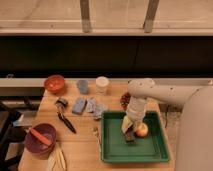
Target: Wipe tray with eraser
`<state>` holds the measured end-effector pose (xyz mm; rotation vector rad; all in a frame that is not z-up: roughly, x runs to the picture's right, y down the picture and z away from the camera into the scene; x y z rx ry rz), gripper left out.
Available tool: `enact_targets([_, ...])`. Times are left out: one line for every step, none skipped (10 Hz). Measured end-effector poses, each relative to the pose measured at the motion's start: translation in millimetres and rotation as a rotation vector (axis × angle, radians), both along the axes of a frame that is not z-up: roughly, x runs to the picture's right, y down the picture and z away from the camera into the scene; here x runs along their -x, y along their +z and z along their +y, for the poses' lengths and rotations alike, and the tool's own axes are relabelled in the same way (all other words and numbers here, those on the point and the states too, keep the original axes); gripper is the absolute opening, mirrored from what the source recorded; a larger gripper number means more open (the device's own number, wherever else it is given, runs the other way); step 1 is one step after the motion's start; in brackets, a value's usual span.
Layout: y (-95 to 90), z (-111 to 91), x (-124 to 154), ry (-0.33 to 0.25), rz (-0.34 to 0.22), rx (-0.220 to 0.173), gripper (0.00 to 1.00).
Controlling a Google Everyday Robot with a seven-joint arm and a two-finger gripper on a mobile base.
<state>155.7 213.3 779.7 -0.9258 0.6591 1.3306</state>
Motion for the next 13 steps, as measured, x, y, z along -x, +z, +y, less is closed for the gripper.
enact_targets([2.0,-7,8,-0.003,-0.017,-0.017,0.06])
enact_targets([3.8,-14,20,-0.010,-0.041,-0.031,0.06])
enact_targets([3.1,-18,36,-0.024,-0.073,-0.039,0.06])
enact_targets([-1.3,-17,50,-0.029,-0.100,-0.041,0.06])
enact_targets([-5.8,-14,56,-0.029,-0.107,-0.040,0.06])
enact_targets([-13.4,-7,62,-0.020,-0.108,-0.034,0.06])
enact_targets([-20.3,-1,60,-0.003,-0.101,-0.028,0.06])
enact_targets([-27.1,5,52,0.012,-0.089,-0.025,0.06])
enact_targets([-36.6,11,40,0.033,-0.065,-0.022,0.06])
enact_targets([-44.0,15,24,0.052,-0.035,-0.022,0.06])
enact_targets([-46.3,16,14,0.060,-0.017,-0.022,0.06])
enact_targets([-47.2,16,9,0.067,-0.010,-0.027,0.06])
enact_targets([-47.1,16,9,0.066,-0.011,-0.026,0.06])
